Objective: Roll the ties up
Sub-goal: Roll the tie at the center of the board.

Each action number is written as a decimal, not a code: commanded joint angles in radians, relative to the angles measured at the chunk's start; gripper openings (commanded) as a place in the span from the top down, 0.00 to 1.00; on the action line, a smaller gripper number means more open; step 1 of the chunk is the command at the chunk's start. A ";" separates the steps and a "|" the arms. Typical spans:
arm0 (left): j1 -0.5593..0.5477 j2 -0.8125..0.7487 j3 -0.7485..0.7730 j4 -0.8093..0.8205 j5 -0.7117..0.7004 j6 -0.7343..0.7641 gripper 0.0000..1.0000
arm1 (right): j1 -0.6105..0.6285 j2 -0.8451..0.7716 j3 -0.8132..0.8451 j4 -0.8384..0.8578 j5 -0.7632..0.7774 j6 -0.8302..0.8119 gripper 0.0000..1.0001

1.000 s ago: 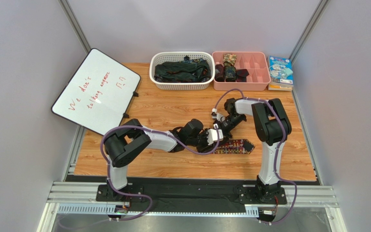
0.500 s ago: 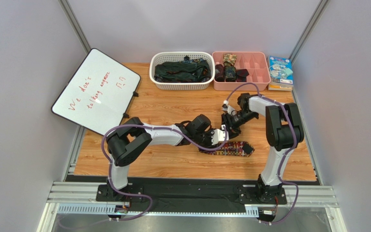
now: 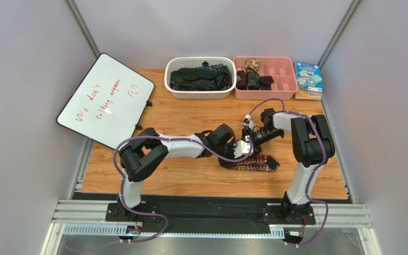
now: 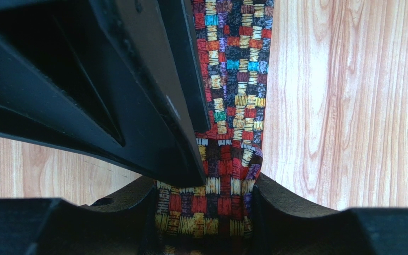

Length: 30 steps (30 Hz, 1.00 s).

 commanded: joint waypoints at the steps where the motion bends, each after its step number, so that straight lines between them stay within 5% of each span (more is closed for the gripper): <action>1: -0.009 0.084 -0.045 -0.217 -0.014 -0.041 0.70 | 0.014 0.012 -0.006 0.098 -0.085 0.033 0.58; 5: -0.006 0.090 -0.044 -0.201 -0.023 -0.074 0.70 | 0.029 0.012 -0.026 0.101 -0.085 0.033 0.66; 10: 0.000 0.096 -0.033 -0.198 -0.044 -0.104 0.71 | 0.029 0.057 -0.003 0.067 -0.041 0.022 1.00; 15: 0.025 0.082 -0.042 -0.181 -0.055 -0.137 0.64 | 0.020 0.060 0.002 0.071 0.072 0.008 1.00; 24: 0.034 -0.030 -0.079 -0.059 0.003 -0.179 0.23 | 0.006 0.026 -0.044 0.087 0.310 -0.010 1.00; 30: 0.033 -0.034 -0.050 -0.028 0.021 -0.198 0.17 | 0.008 0.026 -0.015 0.101 0.439 0.033 1.00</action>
